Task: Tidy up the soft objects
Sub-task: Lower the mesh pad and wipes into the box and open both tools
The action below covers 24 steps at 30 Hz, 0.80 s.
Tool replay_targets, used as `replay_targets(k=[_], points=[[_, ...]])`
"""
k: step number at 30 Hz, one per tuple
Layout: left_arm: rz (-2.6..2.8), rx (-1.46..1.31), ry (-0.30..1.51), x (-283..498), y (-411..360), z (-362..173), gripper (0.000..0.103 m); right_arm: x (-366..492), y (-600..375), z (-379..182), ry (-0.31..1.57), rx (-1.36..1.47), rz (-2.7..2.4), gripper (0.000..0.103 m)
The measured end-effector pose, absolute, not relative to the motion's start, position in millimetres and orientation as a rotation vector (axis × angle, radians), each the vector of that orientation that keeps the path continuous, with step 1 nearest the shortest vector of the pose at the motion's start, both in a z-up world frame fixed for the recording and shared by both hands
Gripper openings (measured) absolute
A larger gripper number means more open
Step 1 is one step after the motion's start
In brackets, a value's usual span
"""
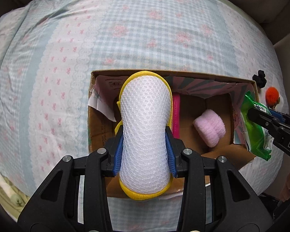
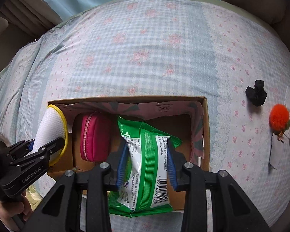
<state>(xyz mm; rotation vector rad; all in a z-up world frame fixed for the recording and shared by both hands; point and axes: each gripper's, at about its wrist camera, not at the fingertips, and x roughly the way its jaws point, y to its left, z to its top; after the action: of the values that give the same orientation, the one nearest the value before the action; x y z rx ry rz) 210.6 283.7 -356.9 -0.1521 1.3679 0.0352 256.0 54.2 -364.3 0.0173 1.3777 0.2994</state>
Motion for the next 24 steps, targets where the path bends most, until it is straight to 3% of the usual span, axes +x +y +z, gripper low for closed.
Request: replay_targets(k=[6,7,8,9,10,11,12,13,24], points=[[0.032,-0.107,1.42,215,283,-375,0.036,263,56,-385,1.42,0.006,0.296,0.034],[0.016,-0.106,1.42,215,281,-375,0.049,264,56,-388,1.431,0.009,0.294,0.036],[-0.006,-0.108,1.415,215,278,-374,0.077,266,56,-391,1.446,0.021,0.301,0.038],[-0.024,-0.112,1.404,214,275,-372,0.092,268,57,-394,1.457,0.039,0.312,0.047],[-0.032,-0.111,1.398,213,273,-371,0.103,268,57,-396,1.46,0.06,0.319,0.063],[-0.028,-0.103,1.393,212,270,-369,0.103,268,56,-396,1.449,0.077,0.32,0.074],[-0.023,-0.094,1.382,210,268,-367,0.103,268,56,-394,1.431,0.09,0.321,0.096],[-0.035,-0.096,1.375,209,267,-365,0.103,267,55,-392,1.416,0.097,0.321,0.103],[-0.074,-0.047,1.391,190,255,-360,0.103,256,53,-376,1.379,0.112,0.314,0.102]])
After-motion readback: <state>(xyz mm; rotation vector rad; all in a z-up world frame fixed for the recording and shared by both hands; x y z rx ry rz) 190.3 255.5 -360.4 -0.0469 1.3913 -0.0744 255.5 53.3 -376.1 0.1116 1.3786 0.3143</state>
